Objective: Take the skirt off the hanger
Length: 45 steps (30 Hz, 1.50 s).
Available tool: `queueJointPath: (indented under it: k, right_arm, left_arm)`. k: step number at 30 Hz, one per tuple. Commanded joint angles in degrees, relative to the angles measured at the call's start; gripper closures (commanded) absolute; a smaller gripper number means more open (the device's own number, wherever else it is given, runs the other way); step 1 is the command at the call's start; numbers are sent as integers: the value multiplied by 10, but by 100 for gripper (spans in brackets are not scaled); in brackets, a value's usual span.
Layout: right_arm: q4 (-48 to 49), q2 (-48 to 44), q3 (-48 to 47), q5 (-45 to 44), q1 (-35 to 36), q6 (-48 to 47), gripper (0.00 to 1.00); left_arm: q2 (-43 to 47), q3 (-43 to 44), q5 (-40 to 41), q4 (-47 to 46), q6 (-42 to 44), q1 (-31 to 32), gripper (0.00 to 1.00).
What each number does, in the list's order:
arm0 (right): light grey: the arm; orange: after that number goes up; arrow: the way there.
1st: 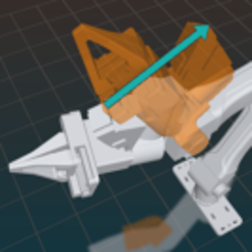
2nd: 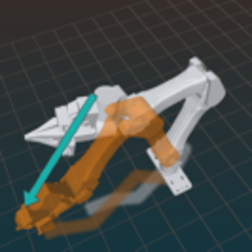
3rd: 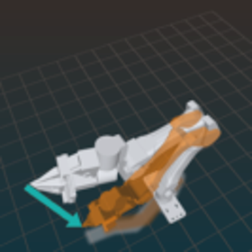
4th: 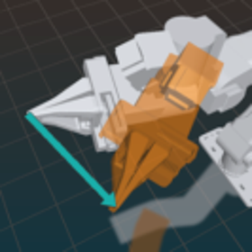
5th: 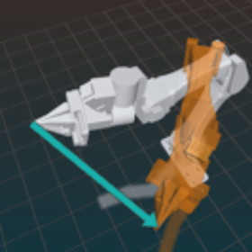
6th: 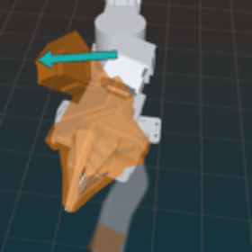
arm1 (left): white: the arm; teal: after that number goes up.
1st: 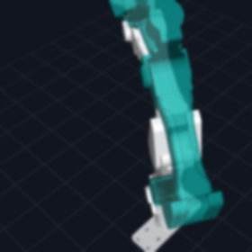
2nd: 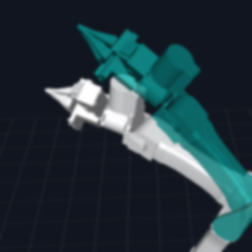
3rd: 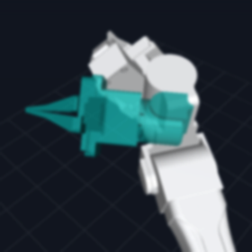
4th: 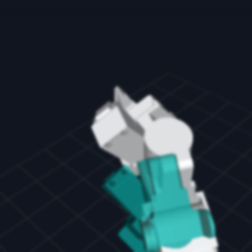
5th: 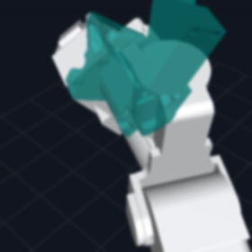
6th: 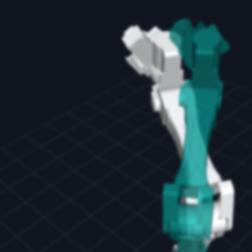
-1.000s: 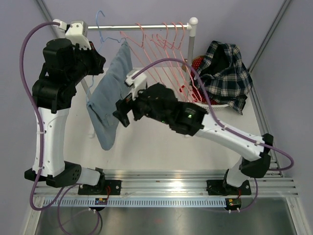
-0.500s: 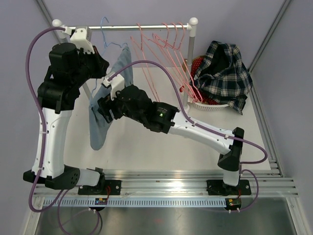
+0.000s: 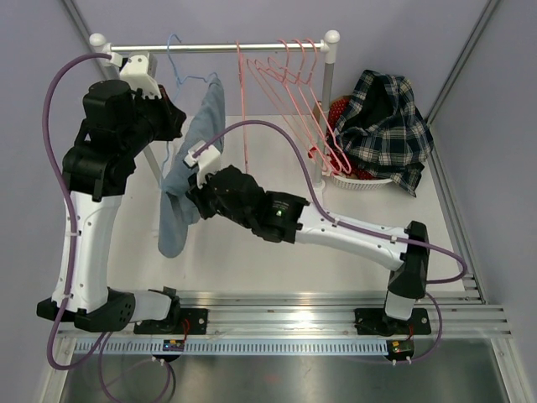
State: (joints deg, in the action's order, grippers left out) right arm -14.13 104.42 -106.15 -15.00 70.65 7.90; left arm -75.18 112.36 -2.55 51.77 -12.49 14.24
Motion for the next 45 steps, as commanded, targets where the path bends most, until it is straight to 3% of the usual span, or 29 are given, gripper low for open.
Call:
queueJointPath:
  k: [1, 8, 17, 27, 36, 40, 42, 44, 45]
  right_arm:
    - [-12, -83, 65, -63, 48, -3, 100]
    - [-46, -233, 247, -183, 143, 37, 100]
    - [-169, -328, 341, -349, 271, 149, 100]
    - [-224, -349, 390, -394, 286, 237, 100]
    - [-346, -397, 401, -505, 285, 348, 100]
    - [-473, -420, 360, -579, 285, 407, 100]
    - [-501, -440, 339, -627, 285, 391, 100]
    - [-465, -466, 319, -656, 285, 324, 100]
    - [-424, -476, 320, -683, 285, 198, 100]
  left_arm:
    - [9, 50, 24, -77, 11, -1, 100]
    - [-26, 130, 76, -37, 40, -2, 100]
    - [-84, 214, 104, -18, 66, -3, 100]
    - [-67, 177, 107, -28, 70, -3, 100]
    - [-34, 136, 116, -38, 77, -3, 100]
    - [-15, 114, 116, -47, 75, -3, 100]
    - [-5, 103, 114, -50, 75, -3, 100]
    - [-1, 93, 115, -50, 76, -3, 100]
    - [3, 90, 115, -51, 77, -3, 100]
